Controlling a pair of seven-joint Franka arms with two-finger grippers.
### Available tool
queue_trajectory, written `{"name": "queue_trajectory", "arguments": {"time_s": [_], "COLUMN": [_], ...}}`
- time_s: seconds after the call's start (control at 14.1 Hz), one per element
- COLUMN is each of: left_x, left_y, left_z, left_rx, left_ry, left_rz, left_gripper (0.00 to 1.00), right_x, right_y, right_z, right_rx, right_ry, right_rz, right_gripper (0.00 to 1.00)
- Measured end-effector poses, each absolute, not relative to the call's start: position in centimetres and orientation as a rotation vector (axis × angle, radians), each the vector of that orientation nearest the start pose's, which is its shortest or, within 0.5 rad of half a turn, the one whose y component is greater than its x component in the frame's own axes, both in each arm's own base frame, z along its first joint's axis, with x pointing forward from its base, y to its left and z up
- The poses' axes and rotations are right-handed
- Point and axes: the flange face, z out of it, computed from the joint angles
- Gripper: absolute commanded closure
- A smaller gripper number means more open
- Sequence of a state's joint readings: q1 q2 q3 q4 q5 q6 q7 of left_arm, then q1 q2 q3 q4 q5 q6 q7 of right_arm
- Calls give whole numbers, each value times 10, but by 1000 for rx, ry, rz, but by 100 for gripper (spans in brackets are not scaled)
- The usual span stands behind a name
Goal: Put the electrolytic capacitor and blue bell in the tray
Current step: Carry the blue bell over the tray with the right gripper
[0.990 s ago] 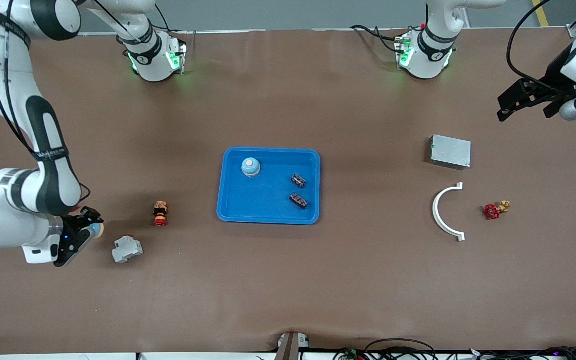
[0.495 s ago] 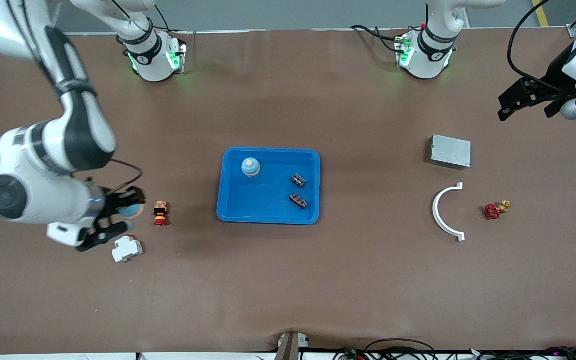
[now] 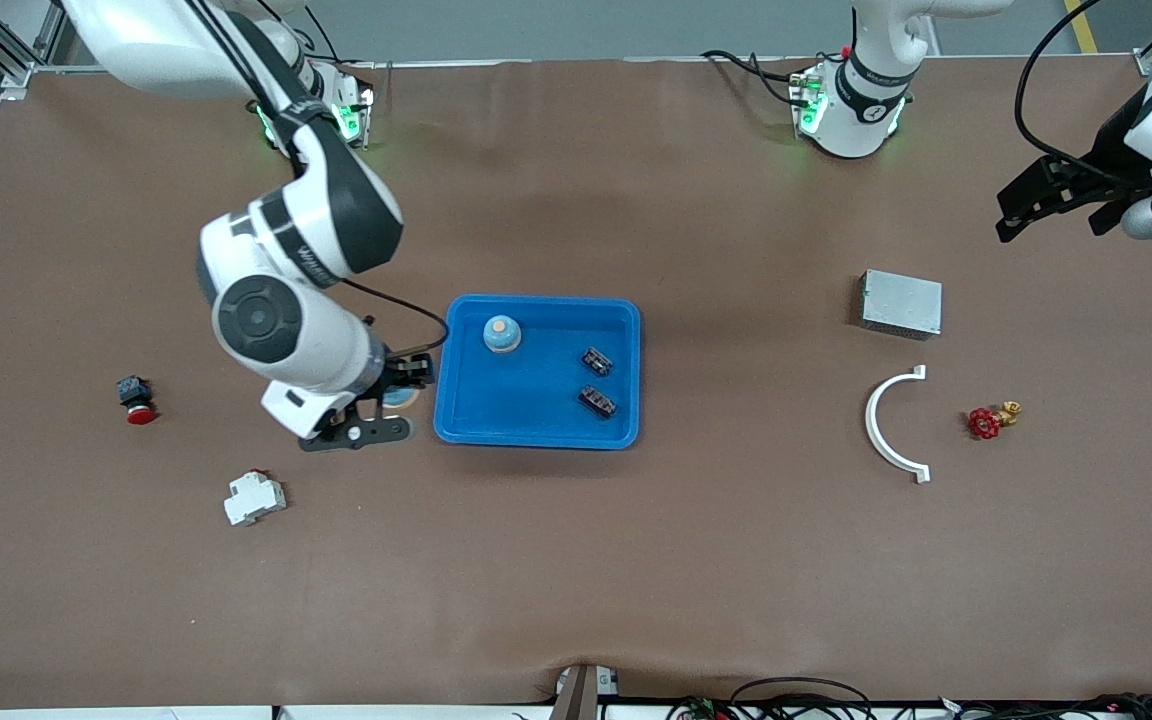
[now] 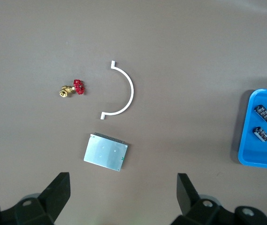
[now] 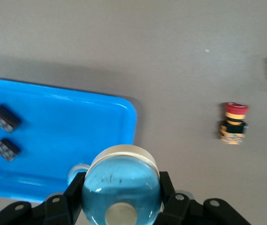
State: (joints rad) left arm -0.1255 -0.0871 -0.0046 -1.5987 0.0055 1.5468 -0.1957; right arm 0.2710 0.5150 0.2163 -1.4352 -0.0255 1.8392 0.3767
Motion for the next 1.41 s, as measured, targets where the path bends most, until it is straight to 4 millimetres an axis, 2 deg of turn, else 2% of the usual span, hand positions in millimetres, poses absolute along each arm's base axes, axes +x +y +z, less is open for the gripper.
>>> {"name": "queue_trajectory", "arguments": {"time_s": [0.21,0.57,0.85,1.2,1.41], "left_x": [520,520,520,520,520], "left_y": [-68,-68,-68,-68,-68], "left_z": [656,658,658,658,658], "left_rx": [-3139,-3139,-3140,-3140,-3140], "left_ry": [-103,-103,-103,-103,-103], "left_rz": [-55,-59,-60,-60,-60], "left_gripper": [0,0,0,0,0], "right_x": [610,580,560,564,555], "right_y": [324,350,377,375,374], "right_z": [362,301,278,238,211], "right_rx": [-3091,-3103,-3114,-3095,-3068], "right_ry": [-126,-162,-150,-114,-111], "right_rz": [156,224,260,209,140], "right_gripper": [97,97,95,95,95]}}
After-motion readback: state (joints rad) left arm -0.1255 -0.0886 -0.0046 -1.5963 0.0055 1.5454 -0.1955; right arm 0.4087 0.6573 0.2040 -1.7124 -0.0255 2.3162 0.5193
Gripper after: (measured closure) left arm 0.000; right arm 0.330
